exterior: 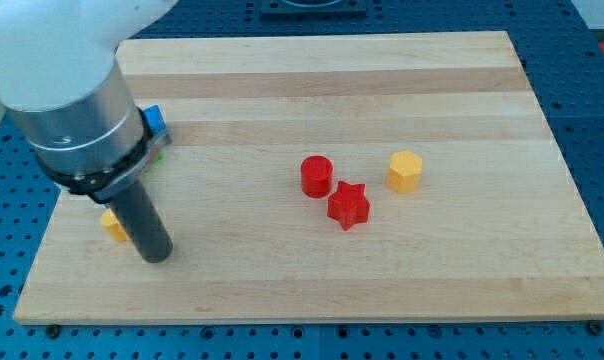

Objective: Push the green star along with the green circle to the left

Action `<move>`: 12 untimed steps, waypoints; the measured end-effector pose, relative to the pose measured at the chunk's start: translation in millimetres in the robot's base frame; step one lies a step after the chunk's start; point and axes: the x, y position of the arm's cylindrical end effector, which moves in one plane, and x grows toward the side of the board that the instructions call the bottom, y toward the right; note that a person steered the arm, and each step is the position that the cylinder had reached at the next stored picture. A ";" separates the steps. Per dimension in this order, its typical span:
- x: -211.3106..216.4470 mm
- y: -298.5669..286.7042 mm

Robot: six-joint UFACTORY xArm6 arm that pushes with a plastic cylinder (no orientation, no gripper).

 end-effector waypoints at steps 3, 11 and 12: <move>-10.0 -38.1; -89.8 45.3; -127.8 19.8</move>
